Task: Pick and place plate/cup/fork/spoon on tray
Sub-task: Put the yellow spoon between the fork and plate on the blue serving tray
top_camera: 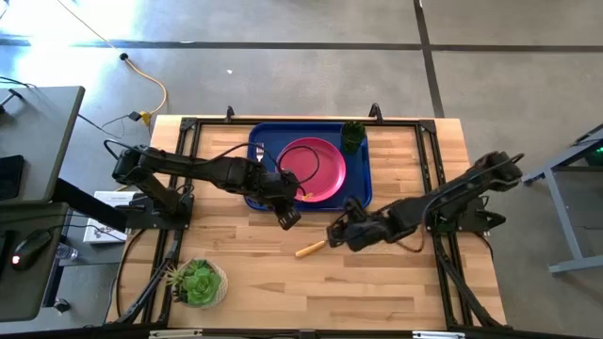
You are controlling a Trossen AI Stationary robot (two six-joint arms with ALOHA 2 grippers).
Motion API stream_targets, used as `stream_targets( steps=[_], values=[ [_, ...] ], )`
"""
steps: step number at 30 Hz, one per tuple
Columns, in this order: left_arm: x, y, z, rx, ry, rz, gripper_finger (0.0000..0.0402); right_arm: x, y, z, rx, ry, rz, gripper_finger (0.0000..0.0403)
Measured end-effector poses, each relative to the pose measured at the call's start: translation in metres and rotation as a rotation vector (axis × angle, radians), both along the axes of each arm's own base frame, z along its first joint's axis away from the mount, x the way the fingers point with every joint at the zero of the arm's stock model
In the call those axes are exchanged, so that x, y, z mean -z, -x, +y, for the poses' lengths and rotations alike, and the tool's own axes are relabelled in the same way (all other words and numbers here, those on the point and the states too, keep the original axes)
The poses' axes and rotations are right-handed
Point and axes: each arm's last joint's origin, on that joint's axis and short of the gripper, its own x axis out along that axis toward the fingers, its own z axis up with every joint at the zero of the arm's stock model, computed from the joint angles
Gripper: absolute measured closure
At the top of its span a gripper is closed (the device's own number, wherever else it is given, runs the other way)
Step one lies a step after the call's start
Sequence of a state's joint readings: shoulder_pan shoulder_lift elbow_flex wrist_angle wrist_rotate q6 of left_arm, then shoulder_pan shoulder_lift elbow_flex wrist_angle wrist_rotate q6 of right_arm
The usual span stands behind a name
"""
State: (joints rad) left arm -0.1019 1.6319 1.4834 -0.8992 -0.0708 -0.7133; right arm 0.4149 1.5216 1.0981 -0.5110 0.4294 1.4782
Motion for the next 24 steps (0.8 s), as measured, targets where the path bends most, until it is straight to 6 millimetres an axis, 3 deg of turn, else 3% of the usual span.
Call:
stream_targets(
  steps=[7, 17, 24],
  values=[
    [-0.001, -0.002, 0.010, 0.061, 0.018, -0.013, 0.0341, -0.029, 0.023, -0.012, -0.007, 0.093, -0.035, 0.0336],
    [-0.001, -0.002, 0.017, 0.131, 0.025, -0.006, 0.0341, -0.050, 0.047, -0.024, -0.061, 0.182, -0.028, 0.0336],
    [0.001, -0.006, 0.022, -0.031, 0.053, -0.020, 0.0341, -0.057, 0.066, -0.032, -0.062, 0.212, 0.023, 0.0336]
  ],
)
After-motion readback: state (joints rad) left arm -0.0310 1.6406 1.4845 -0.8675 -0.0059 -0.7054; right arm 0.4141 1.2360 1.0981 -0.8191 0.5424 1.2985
